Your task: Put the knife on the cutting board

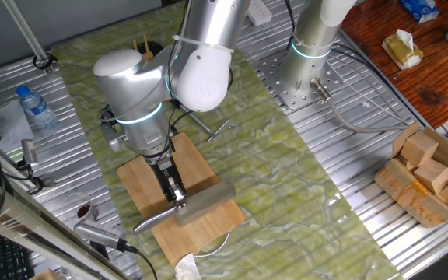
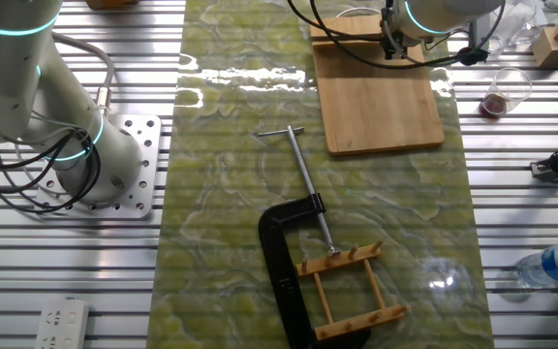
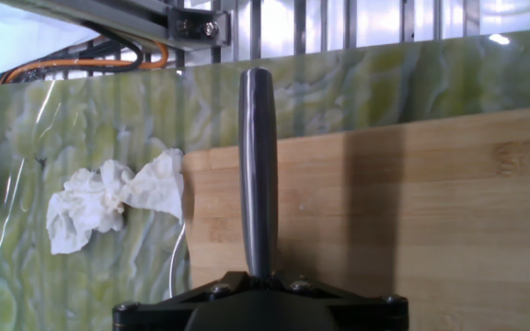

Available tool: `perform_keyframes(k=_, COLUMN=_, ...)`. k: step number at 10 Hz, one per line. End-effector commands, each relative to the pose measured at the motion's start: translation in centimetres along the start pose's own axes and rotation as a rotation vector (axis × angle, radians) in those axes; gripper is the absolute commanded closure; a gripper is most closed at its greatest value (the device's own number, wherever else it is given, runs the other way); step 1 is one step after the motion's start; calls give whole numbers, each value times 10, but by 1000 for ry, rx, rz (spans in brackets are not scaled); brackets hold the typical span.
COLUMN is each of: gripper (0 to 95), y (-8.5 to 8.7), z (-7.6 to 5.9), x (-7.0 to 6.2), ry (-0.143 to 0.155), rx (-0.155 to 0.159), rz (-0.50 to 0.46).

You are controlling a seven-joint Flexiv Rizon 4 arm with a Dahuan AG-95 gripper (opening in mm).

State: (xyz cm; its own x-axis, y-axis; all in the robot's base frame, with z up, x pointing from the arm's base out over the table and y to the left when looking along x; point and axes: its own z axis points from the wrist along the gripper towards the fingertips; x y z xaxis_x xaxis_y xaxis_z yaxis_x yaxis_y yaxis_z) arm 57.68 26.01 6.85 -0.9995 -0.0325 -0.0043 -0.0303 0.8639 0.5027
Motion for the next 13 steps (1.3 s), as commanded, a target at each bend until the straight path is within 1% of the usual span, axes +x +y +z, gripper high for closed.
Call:
perform_keyframes(k=1, gripper=950, y=-1, z=1, x=1, ry=1, rx=1, rz=-4)
perform_keyframes(k=7, gripper=950, y=-2, z=0, x=0, ry=2, rx=12, rz=-24)
perform_keyframes(k=11, gripper=950, y=-2, z=0, x=0, ry=0, rx=11, rz=-28)
perform_keyframes(k=13, gripper=950, y=-2, z=-1, x=-1, ry=5, rx=16, rz=-30)
